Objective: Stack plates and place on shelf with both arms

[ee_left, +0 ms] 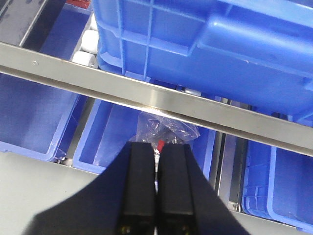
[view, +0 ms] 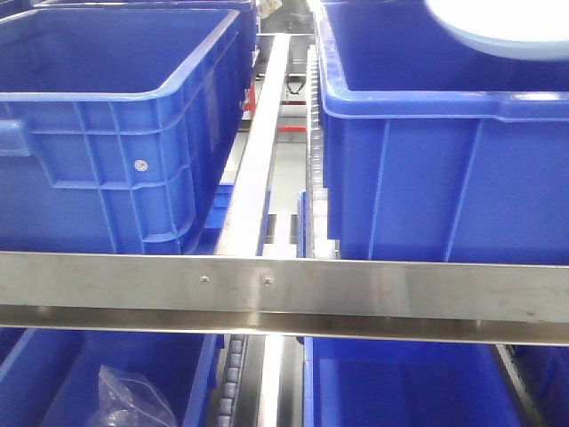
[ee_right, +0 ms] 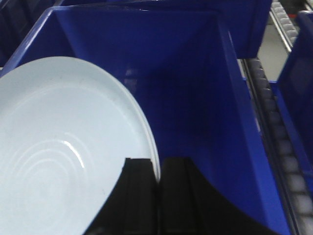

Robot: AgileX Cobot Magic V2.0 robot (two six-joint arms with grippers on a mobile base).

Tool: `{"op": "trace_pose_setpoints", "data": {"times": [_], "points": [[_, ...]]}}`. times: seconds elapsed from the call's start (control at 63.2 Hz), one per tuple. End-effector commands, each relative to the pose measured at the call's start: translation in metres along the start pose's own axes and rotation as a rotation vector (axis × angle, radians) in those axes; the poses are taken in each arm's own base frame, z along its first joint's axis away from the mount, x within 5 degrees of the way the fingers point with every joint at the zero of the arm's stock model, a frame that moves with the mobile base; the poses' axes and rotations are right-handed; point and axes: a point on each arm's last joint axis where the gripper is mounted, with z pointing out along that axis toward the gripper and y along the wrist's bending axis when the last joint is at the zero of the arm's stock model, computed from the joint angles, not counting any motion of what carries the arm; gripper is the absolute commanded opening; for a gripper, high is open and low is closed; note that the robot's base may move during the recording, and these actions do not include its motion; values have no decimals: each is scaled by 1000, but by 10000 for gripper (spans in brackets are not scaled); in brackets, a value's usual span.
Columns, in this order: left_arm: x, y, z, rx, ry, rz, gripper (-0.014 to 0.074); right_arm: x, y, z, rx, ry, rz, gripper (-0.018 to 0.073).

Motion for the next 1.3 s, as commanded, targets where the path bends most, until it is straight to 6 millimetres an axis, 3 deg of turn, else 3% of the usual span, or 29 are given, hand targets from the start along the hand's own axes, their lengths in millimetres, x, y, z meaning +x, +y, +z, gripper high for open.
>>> {"op": "trace_pose_setpoints", "data": {"times": [0.0, 0.047, 0.127, 0.19, 0.269, 0.412, 0.554, 0.665, 0.76, 0.839, 0.902, 0.95, 1.045, 1.14, 1.282], "points": [[-15, -3, -4, 27, -96, -9, 95, -38, 5, 23, -30, -142, -14, 41], [-15, -3, -4, 27, -96, -9, 95, -44, 7, 41, -29, -131, -14, 88], [-15, -3, -4, 27, -96, -9, 96, -51, 8, 67, -29, -121, -14, 272], [-15, -3, -4, 27, -96, -9, 95, -57, 9, 74, -30, -134, -14, 465], [-15, -3, -4, 27, -96, -9, 96, -60, 10, 72, -39, -167, -14, 580], [-15, -3, -4, 27, -96, -9, 95, -62, 8, 49, -36, -186, -13, 585], [-15, -3, -4, 27, -96, -9, 96, -49, 5, 5, -29, -189, -12, 585], [-15, -3, -4, 27, -96, -9, 95, -19, 1, -38, -31, -203, -11, 484], [-15, -3, -4, 27, -96, -9, 95, 13, -2, -75, -33, -229, -11, 262], [-15, -3, -4, 27, -96, -9, 95, 46, -5, -100, -34, -243, -10, 14], [-15, -3, -4, 27, -96, -9, 95, 73, -7, -114, -33, -252, -10, 49], [-15, -3, -4, 27, -96, -9, 95, 93, -9, -120, -30, -249, -9, 26], [-15, -3, -4, 27, -96, -9, 95, 119, -11, -130, -31, -272, -9, 20], [-15, -3, -4, 27, -96, -9, 95, 130, -11, -132, -34, -282, -9, 20], [-15, -3, -4, 27, -96, -9, 95, 129, -10, -134, -42, -315, -9, 20]]}}
